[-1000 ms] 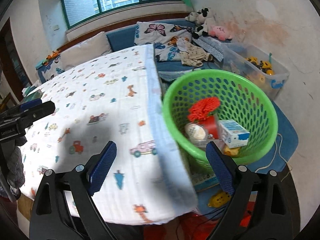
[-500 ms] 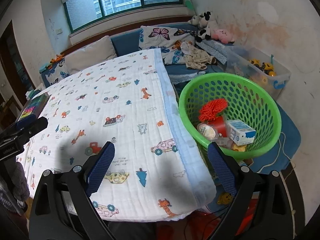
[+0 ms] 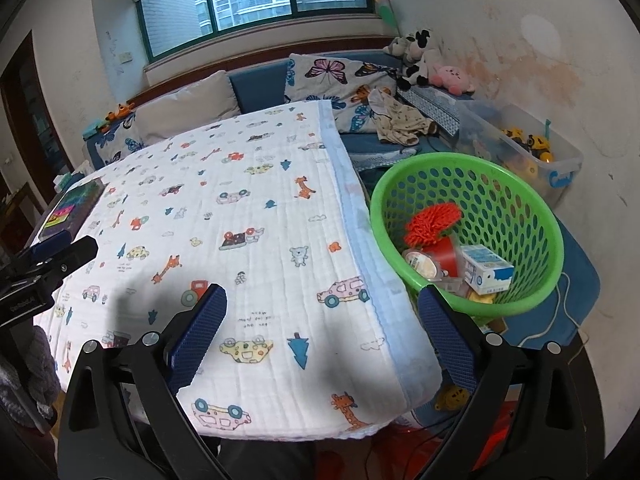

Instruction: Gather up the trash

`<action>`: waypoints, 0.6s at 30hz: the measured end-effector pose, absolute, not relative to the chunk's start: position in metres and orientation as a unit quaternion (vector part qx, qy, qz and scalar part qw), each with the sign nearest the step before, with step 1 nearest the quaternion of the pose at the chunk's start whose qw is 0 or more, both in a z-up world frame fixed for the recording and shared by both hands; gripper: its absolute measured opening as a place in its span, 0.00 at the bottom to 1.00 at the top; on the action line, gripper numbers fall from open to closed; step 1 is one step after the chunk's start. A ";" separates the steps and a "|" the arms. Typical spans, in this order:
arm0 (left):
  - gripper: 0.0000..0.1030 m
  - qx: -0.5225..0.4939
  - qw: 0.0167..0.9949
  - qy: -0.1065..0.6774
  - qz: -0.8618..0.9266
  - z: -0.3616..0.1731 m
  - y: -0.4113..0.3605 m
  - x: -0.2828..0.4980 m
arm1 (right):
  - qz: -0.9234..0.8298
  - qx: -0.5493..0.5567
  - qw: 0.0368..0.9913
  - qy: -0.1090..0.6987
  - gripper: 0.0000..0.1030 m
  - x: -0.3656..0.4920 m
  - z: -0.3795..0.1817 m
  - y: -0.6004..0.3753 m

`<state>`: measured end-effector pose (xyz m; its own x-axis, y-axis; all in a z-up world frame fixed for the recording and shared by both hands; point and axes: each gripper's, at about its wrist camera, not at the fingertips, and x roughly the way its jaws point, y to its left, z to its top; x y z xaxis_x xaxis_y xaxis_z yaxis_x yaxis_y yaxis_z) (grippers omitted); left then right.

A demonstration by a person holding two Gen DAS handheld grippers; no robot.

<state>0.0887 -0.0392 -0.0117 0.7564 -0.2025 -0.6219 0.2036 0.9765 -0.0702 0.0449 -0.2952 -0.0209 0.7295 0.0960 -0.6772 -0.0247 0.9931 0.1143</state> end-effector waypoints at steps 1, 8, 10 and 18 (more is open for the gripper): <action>0.92 -0.001 0.937 0.332 -0.107 -0.012 -0.038 0.088 | 0.033 0.049 0.929 0.366 0.93 0.045 -0.021 -0.295; 0.92 -0.005 0.938 0.331 -0.104 -0.012 -0.036 0.085 | 0.036 0.048 0.930 0.363 0.94 0.043 -0.018 -0.292; 0.92 -0.007 0.938 0.331 -0.103 -0.013 -0.036 0.084 | 0.036 0.047 0.930 0.363 0.94 0.043 -0.018 -0.292; 0.92 -0.012 0.940 0.326 -0.098 -0.011 -0.034 0.081 | 0.031 0.047 0.932 0.358 0.94 0.041 -0.015 -0.295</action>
<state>0.0812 -0.0341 -0.0111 0.7682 -0.1929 -0.6105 0.1772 0.9803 -0.0869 0.0409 -0.2953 -0.0152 0.7416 0.0915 -0.6645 -0.0243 0.9937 0.1096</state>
